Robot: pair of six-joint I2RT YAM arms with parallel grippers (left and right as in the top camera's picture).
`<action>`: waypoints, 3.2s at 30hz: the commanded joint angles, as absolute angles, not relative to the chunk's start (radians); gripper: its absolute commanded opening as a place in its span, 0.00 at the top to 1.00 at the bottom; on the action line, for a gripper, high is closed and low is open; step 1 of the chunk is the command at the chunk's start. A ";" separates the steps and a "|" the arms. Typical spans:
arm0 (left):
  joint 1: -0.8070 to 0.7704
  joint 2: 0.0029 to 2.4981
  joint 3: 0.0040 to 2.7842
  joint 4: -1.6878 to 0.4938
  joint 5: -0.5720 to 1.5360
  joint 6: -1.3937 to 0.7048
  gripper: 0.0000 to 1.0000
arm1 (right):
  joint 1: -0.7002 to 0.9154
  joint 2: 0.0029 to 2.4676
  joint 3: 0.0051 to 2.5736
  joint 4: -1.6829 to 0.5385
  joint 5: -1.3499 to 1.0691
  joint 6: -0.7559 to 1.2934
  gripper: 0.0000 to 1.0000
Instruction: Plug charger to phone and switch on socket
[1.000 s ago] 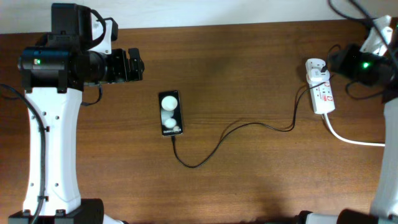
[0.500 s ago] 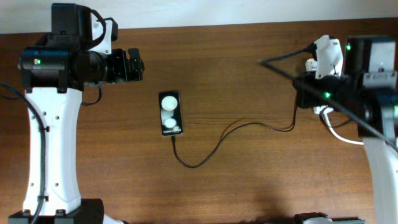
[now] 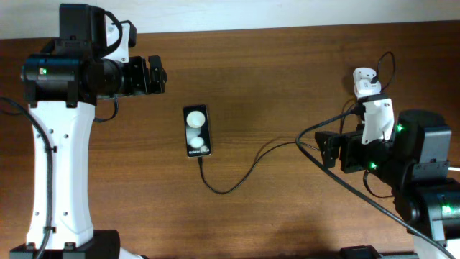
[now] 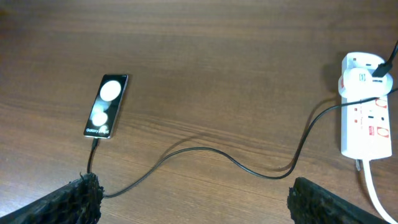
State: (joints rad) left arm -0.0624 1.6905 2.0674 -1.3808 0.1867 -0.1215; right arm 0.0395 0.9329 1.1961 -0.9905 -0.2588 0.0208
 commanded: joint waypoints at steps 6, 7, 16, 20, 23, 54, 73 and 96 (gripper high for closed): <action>-0.056 1.667 2.075 -1.379 0.194 -0.119 0.01 | 0.046 1.092 1.192 -0.986 -0.227 0.038 0.01; -0.056 1.667 2.075 -1.379 0.194 -0.119 0.01 | 0.046 1.116 1.192 -0.985 -0.223 0.038 0.01; -0.056 1.667 2.075 -1.379 0.194 -0.119 0.01 | 0.046 1.111 1.192 -0.938 -0.223 0.037 0.01; -0.056 1.667 2.075 -1.379 0.194 -0.119 0.01 | 0.046 1.056 1.187 -0.925 -0.181 0.035 0.01; -0.056 1.667 2.075 -1.379 0.194 -0.119 0.01 | 0.046 0.971 1.106 -0.782 -0.145 0.035 0.01; -0.056 1.667 2.075 -1.379 0.194 -0.119 0.01 | 0.046 0.003 0.006 0.007 -0.100 0.035 0.01; -0.056 1.667 2.075 -1.379 0.194 -0.119 0.01 | 0.046 0.003 0.006 -0.072 -0.093 0.035 0.01; -0.056 0.991 1.186 -0.725 0.018 -0.046 0.01 | 0.046 0.003 0.006 -0.072 -0.093 0.035 0.01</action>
